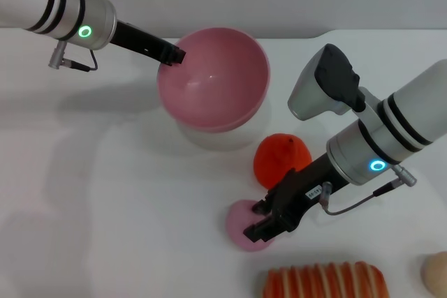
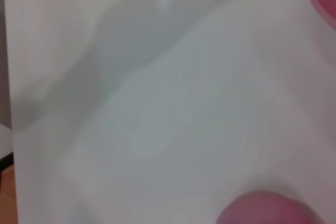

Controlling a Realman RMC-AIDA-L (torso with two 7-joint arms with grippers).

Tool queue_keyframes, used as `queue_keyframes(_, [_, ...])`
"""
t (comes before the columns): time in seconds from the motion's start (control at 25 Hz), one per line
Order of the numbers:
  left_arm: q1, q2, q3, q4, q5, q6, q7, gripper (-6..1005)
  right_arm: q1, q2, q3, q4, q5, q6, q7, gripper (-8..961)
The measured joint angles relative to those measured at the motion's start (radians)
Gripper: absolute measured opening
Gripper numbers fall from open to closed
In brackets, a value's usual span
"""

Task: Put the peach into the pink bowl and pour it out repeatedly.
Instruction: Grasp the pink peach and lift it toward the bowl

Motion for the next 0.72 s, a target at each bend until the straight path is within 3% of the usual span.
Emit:
queue_keyframes(0.36, [0.000,-0.003,0.000,0.000,0.000,-0.002,0.012,37,-0.009,0.002,-0.034,-0.019,-0.020,0.039,0.014,454])
queue_keyframes(0.48, [0.001,-0.003,-0.001,0.000,0.000,-0.002,0.012,37,-0.007,0.002,-0.043,-0.019,-0.020,0.048,0.014,227])
queue_keyframes(0.72, [0.003,-0.004,-0.003,0.000,0.000,-0.004,0.012,37,-0.003,0.000,-0.046,-0.019,-0.020,0.056,0.009,135])
